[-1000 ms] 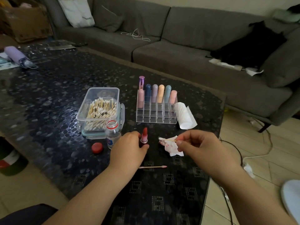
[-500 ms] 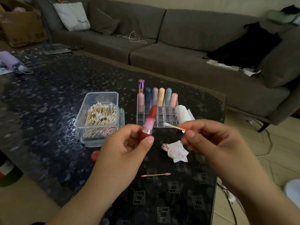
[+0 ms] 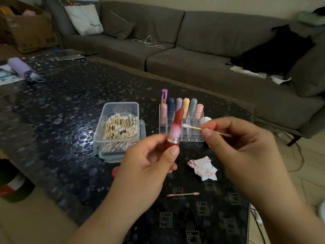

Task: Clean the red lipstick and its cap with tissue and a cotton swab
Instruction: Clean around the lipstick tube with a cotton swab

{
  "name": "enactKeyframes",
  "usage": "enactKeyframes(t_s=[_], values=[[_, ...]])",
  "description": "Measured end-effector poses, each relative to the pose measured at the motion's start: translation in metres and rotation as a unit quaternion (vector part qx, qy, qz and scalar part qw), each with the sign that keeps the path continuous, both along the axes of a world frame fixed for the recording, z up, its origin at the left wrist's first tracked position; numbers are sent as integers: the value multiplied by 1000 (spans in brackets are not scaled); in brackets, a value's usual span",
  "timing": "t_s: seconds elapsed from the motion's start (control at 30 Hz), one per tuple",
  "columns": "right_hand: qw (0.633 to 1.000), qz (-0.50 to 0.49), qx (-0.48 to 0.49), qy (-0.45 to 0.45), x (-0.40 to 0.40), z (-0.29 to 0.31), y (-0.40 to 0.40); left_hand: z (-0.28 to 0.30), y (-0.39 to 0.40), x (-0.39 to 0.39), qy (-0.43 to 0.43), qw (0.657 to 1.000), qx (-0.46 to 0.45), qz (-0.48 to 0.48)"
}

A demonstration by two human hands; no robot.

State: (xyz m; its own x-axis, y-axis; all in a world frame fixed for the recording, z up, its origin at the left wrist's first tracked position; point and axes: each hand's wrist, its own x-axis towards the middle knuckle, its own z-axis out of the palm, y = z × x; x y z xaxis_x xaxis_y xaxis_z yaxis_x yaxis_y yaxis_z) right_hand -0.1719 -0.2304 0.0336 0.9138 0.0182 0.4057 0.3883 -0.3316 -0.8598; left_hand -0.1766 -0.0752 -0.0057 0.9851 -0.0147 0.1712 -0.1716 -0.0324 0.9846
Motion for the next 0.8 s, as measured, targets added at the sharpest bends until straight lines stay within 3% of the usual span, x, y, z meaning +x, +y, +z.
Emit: enactKeyframes(t_s=[0.13,0.73,0.8], values=[[1000,2,-27,-6,1,-1,2,0,1,-1,-5,1000,-13,1],[999,36,10,18,5,-3,-1,-3,-3,-4,-25,998,17,-49],[999,37,16,19,6,-4,-1,-4,-6,-4,-27,997,-12,-67]])
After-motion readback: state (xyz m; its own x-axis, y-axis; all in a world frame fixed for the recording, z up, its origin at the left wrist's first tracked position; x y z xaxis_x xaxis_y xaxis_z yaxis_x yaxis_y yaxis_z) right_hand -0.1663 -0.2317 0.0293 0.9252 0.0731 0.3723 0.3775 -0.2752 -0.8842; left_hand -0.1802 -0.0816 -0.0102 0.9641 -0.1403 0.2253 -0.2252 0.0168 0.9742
